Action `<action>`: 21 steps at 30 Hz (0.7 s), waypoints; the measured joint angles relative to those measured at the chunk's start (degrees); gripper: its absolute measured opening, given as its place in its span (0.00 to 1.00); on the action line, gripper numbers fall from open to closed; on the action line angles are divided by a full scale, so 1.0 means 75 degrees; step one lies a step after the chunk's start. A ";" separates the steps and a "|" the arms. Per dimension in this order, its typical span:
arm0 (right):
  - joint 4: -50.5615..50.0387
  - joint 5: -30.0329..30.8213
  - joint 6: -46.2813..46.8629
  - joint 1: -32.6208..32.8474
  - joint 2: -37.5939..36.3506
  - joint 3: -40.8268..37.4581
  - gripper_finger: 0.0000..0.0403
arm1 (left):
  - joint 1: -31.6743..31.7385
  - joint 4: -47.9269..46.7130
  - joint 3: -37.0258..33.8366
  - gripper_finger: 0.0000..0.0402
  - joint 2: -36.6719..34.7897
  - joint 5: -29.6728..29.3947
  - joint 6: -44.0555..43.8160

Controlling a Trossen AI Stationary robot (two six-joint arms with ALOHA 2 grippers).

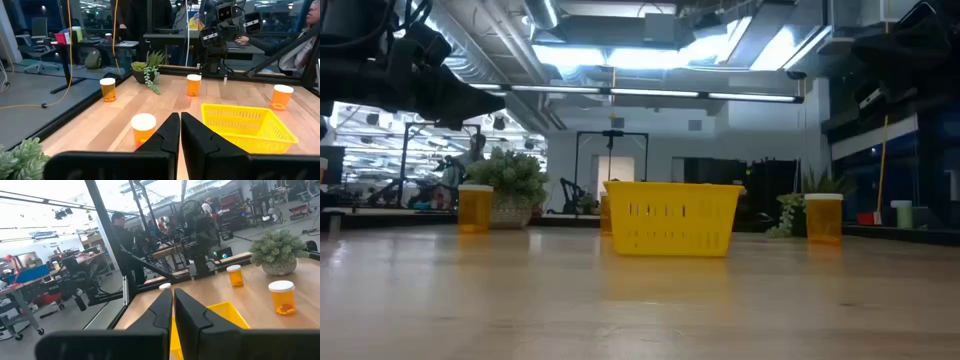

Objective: Pick and place pill bottles into a basket

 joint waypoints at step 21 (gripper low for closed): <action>-0.0001 0.0000 0.0000 -0.0001 0.0001 -0.0001 0.06 | 0.0000 0.0000 -0.0001 0.03 0.0000 -0.0001 0.0001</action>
